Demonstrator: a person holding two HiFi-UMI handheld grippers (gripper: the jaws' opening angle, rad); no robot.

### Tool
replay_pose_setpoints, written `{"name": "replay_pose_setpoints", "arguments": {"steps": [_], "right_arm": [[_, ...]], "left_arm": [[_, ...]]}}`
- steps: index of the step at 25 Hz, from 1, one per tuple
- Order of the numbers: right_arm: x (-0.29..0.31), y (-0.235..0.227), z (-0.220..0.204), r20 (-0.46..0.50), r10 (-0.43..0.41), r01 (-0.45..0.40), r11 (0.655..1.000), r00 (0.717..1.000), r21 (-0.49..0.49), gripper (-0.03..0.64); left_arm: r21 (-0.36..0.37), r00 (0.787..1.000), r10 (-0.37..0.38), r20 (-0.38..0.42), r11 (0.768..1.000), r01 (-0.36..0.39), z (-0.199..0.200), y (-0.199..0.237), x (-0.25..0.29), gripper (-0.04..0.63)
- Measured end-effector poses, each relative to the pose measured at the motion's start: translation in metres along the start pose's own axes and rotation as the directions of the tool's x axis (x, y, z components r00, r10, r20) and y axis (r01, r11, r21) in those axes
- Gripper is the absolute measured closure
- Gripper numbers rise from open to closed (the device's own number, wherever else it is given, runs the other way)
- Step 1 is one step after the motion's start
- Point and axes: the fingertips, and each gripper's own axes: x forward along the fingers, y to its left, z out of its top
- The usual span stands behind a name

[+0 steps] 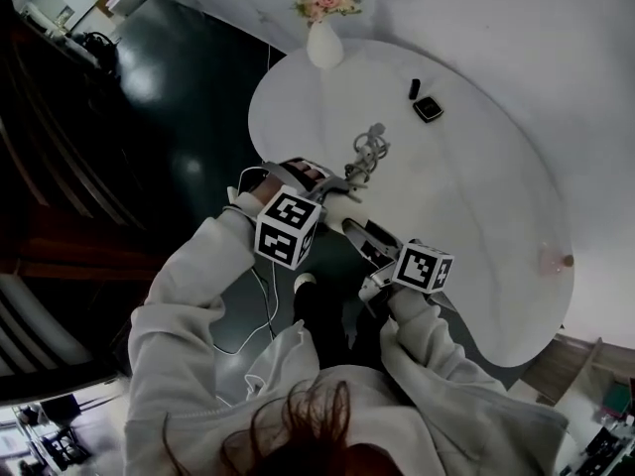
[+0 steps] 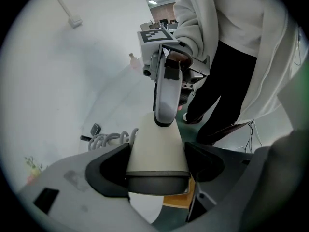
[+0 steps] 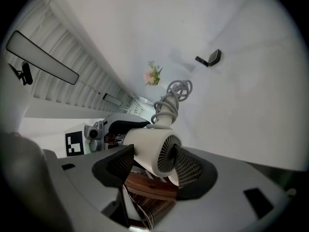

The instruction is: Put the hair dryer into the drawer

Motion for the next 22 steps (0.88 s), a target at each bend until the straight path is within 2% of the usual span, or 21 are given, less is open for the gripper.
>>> {"name": "replay_pose_setpoints", "arguments": {"steps": [5, 8, 17, 22], "right_arm": [[0.046, 0.023, -0.035, -0.097, 0.000, -0.002, 1.000, 0.995, -0.025, 0.311], [0.075, 0.036, -0.057, -0.153, 0.003, -0.007, 1.000, 0.988, -0.028, 0.314], [0.172, 0.072, -0.122, -0.291, 0.021, -0.035, 0.999, 0.957, -0.041, 0.321], [0.212, 0.073, -0.161, -0.353, 0.013, -0.022, 1.000, 0.936, -0.022, 0.321]], "left_arm": [[-0.063, 1.000, 0.017, -0.012, 0.998, -0.018, -0.048, -0.036, -0.021, 0.244], [-0.104, 1.000, 0.001, -0.022, 0.995, -0.004, -0.077, -0.058, -0.033, 0.244], [-0.181, 0.998, -0.012, -0.062, 0.984, 0.001, -0.175, -0.122, -0.071, 0.244], [-0.217, 0.998, -0.034, -0.060, 0.976, 0.021, -0.217, -0.158, -0.072, 0.244]]}}
